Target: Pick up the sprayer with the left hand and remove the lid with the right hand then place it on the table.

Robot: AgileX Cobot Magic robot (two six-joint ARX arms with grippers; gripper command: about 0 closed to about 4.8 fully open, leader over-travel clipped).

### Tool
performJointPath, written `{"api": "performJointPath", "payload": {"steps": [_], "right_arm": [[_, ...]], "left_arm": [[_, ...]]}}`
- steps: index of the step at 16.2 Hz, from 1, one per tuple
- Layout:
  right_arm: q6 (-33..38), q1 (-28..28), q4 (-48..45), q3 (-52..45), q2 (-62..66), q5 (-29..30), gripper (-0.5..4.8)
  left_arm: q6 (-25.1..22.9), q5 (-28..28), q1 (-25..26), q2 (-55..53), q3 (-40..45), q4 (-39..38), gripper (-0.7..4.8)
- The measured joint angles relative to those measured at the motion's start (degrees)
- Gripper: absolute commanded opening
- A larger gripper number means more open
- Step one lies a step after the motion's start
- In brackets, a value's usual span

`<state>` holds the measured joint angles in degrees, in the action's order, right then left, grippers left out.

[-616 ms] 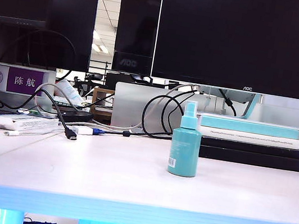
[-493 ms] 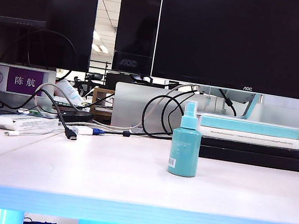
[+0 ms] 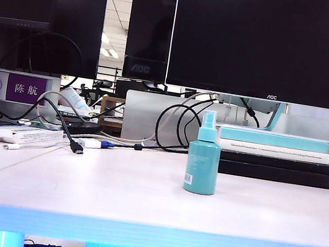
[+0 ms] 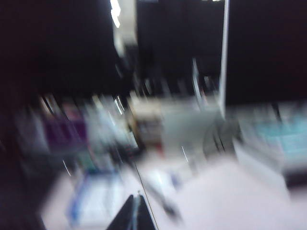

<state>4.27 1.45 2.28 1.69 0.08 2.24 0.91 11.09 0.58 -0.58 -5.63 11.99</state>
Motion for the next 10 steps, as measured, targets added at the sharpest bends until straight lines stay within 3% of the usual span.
{"api": "performJointPath", "payload": {"steps": [3, 4, 6, 7, 9, 10], "right_arm": [[0.22, 0.02, -1.01, 3.48, 0.0, -0.68, -0.02], [0.42, 0.02, -3.06, 4.42, 0.0, -1.05, -0.02], [1.29, 0.02, -6.62, 7.06, 0.85, -4.11, -0.02], [1.44, -0.02, -7.52, 8.72, 2.27, -5.4, -0.02], [2.67, -0.04, -9.01, 14.82, 11.32, -6.05, 0.12], [4.68, -0.04, -10.25, 17.55, 17.18, -5.16, 0.61]], "left_arm": [[0.0, -1.33, 0.0, -3.56, -3.19, 2.34, 0.06], [0.0, -1.73, 0.0, -6.62, -5.07, 2.16, 0.41], [-0.04, -1.66, 0.0, -14.8, -11.87, 2.64, 2.84], [-0.04, -0.66, 0.0, -18.62, -14.53, 3.52, 4.79], [-1.64, 6.54, 0.02, -32.48, -21.77, 3.67, 4.79], [-3.21, 11.96, 0.0, -38.75, -24.48, 3.85, 4.79]]}}
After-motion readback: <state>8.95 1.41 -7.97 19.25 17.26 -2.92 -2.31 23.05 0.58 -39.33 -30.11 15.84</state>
